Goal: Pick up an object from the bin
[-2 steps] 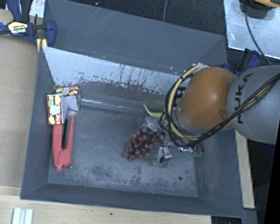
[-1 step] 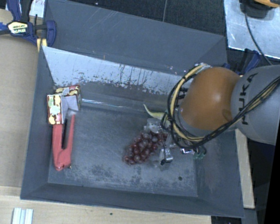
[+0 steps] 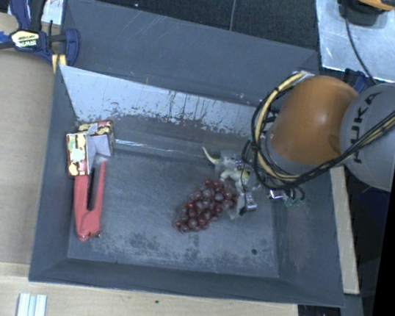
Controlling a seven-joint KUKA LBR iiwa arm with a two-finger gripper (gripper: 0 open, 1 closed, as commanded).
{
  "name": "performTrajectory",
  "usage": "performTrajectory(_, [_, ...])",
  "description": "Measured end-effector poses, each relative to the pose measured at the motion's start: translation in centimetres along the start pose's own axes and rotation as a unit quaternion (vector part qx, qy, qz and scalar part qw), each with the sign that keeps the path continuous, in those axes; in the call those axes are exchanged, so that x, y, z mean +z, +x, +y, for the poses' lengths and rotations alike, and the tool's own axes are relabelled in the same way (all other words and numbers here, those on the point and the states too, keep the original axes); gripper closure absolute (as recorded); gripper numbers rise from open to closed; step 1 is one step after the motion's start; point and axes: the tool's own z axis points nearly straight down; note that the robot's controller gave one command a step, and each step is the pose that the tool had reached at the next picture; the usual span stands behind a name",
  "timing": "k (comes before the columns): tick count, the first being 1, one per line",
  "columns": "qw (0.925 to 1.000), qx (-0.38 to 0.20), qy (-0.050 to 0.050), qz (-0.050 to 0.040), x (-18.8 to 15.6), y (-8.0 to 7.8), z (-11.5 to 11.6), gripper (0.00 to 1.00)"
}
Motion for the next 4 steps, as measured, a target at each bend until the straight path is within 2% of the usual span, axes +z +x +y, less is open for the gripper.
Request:
performTrajectory(1, [1.0,0.005,-0.002,0.0029,1.3,2.7,3.1,1.0])
performTrajectory(2, [1.0,0.005,-0.001,0.0029,1.3,2.7,3.1,1.0])
performTrajectory(3, [0.9999,0.01,-0.001,0.0026,0.4,3.6,4.6,1.0])
performTrajectory(4, [0.9997,0.023,-0.001,0.0007,1.5,2.7,4.9,1.0])
